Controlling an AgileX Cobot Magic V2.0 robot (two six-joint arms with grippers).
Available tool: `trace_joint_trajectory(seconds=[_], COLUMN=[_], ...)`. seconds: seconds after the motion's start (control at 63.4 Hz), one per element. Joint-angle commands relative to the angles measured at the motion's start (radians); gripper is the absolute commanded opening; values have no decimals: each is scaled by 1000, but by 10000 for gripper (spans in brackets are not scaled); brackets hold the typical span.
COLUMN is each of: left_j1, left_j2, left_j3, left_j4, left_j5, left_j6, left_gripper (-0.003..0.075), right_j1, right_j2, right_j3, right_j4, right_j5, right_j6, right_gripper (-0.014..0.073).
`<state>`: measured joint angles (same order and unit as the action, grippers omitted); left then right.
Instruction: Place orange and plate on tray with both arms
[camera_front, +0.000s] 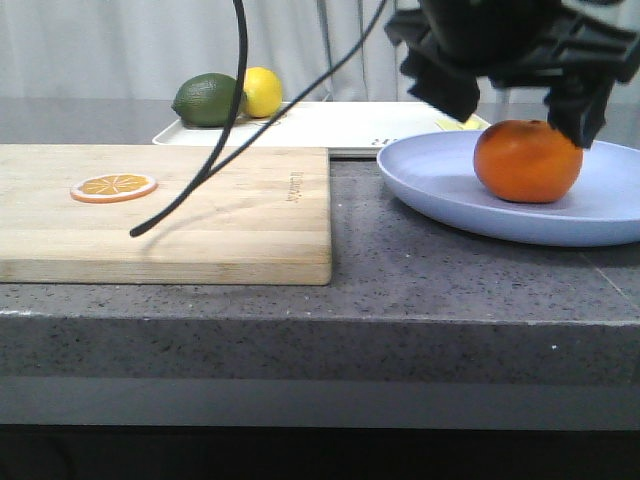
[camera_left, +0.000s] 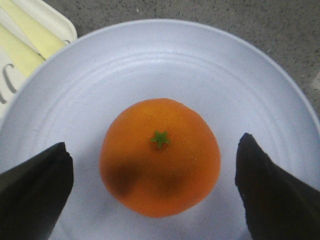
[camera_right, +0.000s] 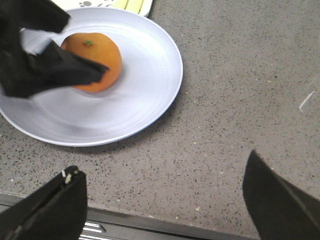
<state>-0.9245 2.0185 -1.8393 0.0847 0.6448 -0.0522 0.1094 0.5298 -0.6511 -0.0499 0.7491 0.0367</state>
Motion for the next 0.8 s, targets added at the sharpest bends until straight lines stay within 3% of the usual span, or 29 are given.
trace_joint_trajectory(seconds=[0.0, 0.205, 0.584, 0.789], left_j1=[2, 22, 165, 241], left_j2=[-154, -364, -862, -1097], left_j3=[-42, 55, 596, 813], left_j4=[-4, -5, -9, 6], left_j5=[10, 76, 25, 21], left_j6=[-6, -7, -33, -33], left_gripper=[642, 641, 641, 641], right_j1=[-1, -1, -1, -2], right_j2=[10, 10, 10, 10], right_j3=[-33, -33, -33, -33], right_j4=[-7, -7, -7, -7], right_j5=[-72, -76, -71, -26], right_j6=[-7, -7, -7, 26], right_gripper=[637, 637, 637, 637])
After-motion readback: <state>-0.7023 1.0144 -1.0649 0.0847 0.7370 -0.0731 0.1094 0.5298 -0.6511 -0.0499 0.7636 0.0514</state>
